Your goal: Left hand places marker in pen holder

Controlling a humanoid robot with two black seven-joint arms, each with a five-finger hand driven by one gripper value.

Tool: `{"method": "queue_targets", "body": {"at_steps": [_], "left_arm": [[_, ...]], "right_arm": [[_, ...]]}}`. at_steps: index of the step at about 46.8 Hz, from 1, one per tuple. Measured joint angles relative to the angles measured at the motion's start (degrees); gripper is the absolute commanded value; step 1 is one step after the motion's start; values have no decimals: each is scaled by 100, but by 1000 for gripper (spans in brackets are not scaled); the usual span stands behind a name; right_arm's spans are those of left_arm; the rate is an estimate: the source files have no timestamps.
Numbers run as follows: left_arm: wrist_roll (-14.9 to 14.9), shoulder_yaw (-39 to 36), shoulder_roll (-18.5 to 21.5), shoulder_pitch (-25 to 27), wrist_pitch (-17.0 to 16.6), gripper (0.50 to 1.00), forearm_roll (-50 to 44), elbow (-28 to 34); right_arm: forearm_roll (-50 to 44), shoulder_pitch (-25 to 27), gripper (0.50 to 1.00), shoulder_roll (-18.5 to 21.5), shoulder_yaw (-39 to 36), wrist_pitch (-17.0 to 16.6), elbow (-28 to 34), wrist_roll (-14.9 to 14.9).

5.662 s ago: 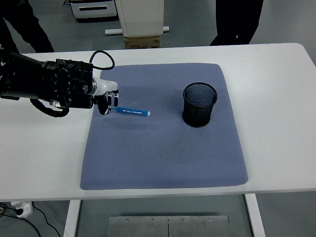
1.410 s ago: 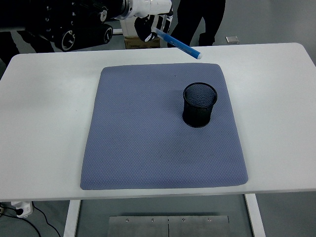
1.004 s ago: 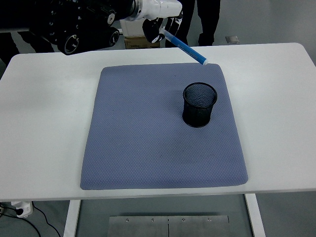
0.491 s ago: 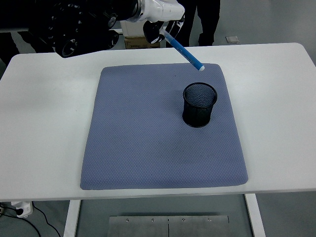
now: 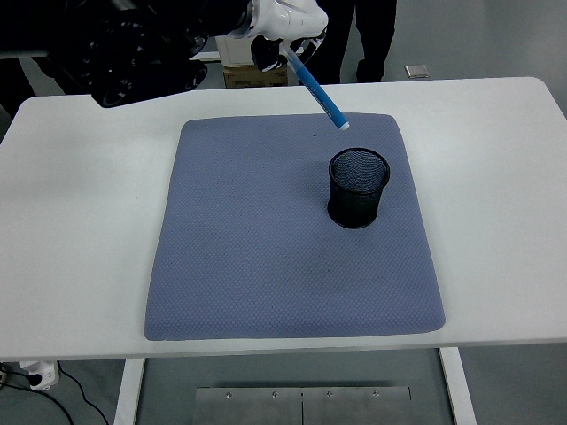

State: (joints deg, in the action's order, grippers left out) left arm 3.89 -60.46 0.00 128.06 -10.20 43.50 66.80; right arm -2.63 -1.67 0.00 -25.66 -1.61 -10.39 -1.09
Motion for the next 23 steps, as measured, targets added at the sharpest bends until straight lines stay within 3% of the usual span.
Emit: {"method": "queue_targets", "body": {"at_steps": [23], "left_arm": [[-3, 8, 0, -62, -71, 500, 655, 18]], "right_arm": [[0, 0, 1000, 0, -1, -3, 1, 0]]}}
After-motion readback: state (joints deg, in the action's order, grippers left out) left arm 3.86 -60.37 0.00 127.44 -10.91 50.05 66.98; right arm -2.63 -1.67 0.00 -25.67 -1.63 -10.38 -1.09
